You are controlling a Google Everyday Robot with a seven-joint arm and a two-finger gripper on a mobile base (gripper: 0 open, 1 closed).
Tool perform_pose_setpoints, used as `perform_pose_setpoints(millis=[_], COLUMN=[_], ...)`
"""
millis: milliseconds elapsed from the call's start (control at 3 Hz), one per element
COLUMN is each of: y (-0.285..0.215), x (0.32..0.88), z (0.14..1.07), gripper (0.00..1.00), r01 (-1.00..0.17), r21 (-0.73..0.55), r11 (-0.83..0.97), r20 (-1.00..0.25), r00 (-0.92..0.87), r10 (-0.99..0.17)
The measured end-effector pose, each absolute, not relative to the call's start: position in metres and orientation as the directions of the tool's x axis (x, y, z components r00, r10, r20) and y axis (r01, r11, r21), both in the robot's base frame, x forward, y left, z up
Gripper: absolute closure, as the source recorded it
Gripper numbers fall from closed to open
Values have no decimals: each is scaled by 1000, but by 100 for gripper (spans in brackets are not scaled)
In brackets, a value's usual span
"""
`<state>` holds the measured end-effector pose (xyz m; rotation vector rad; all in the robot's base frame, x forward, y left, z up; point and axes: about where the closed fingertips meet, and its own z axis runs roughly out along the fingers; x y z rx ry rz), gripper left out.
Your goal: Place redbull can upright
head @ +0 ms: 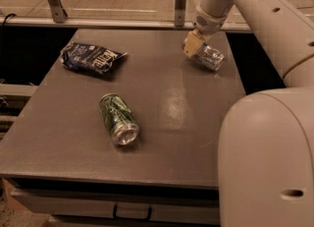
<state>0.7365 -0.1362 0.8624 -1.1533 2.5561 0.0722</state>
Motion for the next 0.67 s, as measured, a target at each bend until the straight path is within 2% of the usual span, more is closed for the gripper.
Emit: perform_pose_setpoints(millis=[333, 667], y=[-110, -77], x=[712, 677], z=[910, 963], gripper=[100, 100], r01=[-805, -895], r21=[-83, -86], r11=[587, 437], r20=[-426, -566], r00=[-504, -317], r10=[-751, -761])
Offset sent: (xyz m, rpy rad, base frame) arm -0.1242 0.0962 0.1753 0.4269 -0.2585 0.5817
